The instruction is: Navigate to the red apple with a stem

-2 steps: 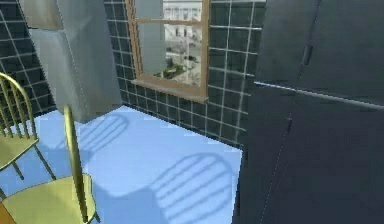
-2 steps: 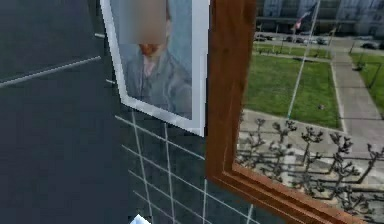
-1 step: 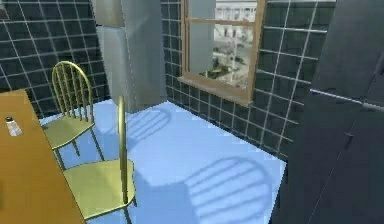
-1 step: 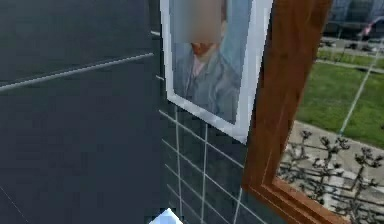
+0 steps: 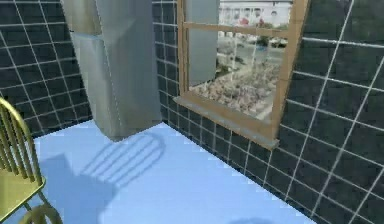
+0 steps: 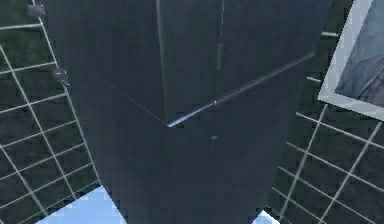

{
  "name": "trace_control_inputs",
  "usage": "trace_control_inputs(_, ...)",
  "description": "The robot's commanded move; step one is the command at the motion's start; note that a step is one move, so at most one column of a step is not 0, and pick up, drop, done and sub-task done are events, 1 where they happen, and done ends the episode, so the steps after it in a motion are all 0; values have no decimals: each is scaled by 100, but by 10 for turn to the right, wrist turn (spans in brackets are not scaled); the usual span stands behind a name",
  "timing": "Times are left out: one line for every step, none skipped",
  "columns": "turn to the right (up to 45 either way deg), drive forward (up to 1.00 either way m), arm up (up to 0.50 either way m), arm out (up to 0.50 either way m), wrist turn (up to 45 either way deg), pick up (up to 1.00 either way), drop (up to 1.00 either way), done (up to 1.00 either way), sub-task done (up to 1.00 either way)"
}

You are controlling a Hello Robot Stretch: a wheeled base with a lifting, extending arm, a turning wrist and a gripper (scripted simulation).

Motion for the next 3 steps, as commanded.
trace_control_inputs(-120, 0, 0, 0, 0, 0, 0, 0, 0)
trace_control_inputs(0, 55, 0, 0, 0, 0, 0, 0, 0)
trace_control_inputs(-330, 0, 0, 0, 0, 0, 0, 0, 0)
